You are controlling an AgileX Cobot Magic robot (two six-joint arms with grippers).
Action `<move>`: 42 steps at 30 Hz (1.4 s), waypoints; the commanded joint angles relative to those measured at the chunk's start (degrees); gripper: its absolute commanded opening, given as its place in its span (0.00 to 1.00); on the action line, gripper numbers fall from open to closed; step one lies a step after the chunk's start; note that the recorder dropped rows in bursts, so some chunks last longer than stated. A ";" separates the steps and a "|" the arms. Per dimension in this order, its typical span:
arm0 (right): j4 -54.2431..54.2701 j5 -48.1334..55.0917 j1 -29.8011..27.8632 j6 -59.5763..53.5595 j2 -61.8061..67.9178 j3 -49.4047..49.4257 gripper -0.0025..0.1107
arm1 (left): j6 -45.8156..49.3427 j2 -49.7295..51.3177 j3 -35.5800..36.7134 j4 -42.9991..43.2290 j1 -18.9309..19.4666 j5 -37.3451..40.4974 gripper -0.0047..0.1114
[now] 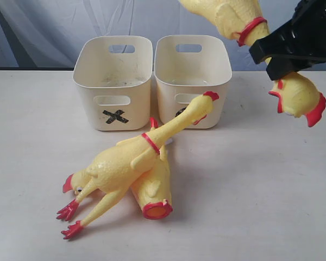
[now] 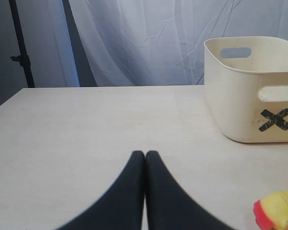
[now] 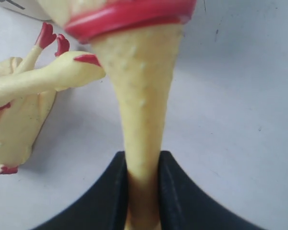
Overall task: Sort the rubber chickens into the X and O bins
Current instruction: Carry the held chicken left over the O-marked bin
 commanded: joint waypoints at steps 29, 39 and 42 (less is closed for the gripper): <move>-2.14 6.08 -0.30 6.93 23.98 -22.85 0.01 | -0.18 -0.13 0.07 0.14 -0.08 -0.33 0.04; -2.70 6.08 -0.30 7.19 26.19 -22.85 0.01 | -0.18 -0.13 0.07 0.14 -0.08 -0.33 0.04; -2.55 6.08 -0.30 7.41 26.68 -22.85 0.01 | -0.18 -0.13 0.07 0.14 -0.08 -0.33 0.04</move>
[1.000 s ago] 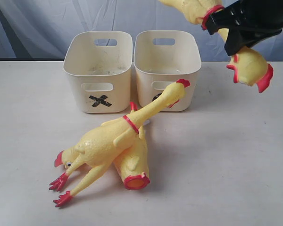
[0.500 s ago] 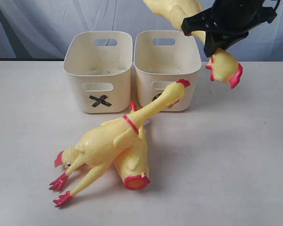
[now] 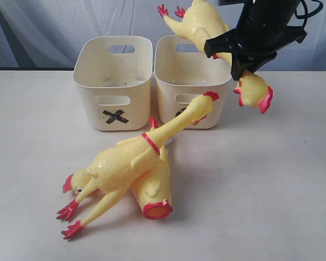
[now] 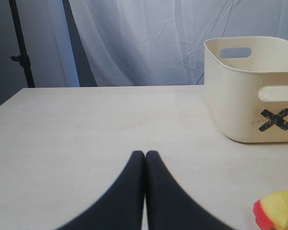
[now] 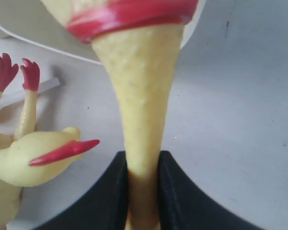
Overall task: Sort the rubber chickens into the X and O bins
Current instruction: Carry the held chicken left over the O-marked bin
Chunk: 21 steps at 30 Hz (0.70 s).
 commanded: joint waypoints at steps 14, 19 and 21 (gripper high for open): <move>0.54 -1.15 -0.30 0.53 1.77 -0.78 0.01 | -0.18 -0.13 0.07 0.14 -0.08 -0.33 0.04; 0.65 -1.15 -0.30 0.53 2.01 -0.78 0.01 | -0.18 -0.13 0.07 0.14 -0.08 -0.33 0.04; 0.65 -1.15 -0.30 0.53 2.01 -0.78 0.01 | -0.18 -0.13 0.07 0.14 -0.08 -0.33 0.04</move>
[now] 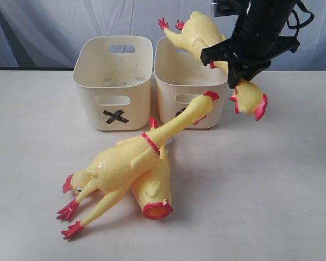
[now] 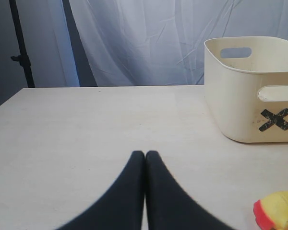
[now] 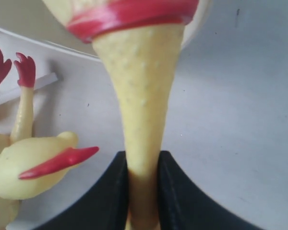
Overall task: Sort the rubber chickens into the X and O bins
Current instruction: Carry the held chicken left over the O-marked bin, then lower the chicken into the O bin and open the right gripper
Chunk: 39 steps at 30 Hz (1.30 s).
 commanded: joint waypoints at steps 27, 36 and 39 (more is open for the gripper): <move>2.84 -1.03 -0.30 -0.04 -0.45 -0.74 0.02 | -0.18 -0.13 0.07 0.14 -0.08 -0.33 0.04; 3.49 -1.03 -0.30 -0.04 -0.45 -0.74 0.28 | -0.18 -0.13 0.07 0.14 -0.08 -0.33 0.04; 3.98 -1.03 -0.30 -0.04 -0.45 -0.74 0.33 | -0.18 -0.13 0.07 0.14 -0.08 -0.33 0.04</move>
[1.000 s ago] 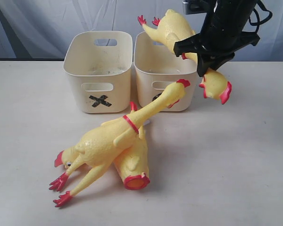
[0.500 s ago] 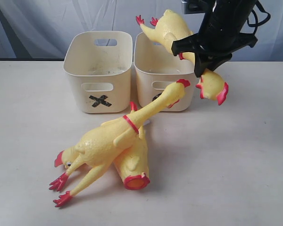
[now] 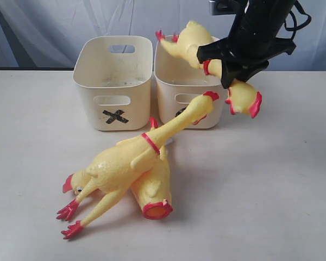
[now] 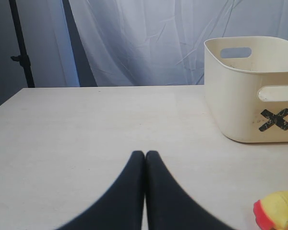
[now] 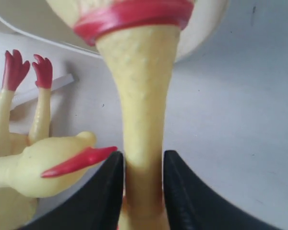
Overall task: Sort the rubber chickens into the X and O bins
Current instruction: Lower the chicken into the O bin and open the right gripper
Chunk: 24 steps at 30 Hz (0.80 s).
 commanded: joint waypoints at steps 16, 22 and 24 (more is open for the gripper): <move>0.76 -0.77 -0.30 -0.14 -1.36 -0.85 0.33 | -0.18 -0.13 0.07 0.14 -0.08 -0.33 0.04; 0.76 -0.77 -0.30 -0.14 -2.91 -1.52 0.43 | -0.18 -0.13 0.07 0.14 -0.08 -0.33 0.04; 1.04 -0.77 -0.30 -0.14 -3.35 -2.16 0.52 | -0.18 -0.13 0.07 0.14 -0.08 -0.33 0.04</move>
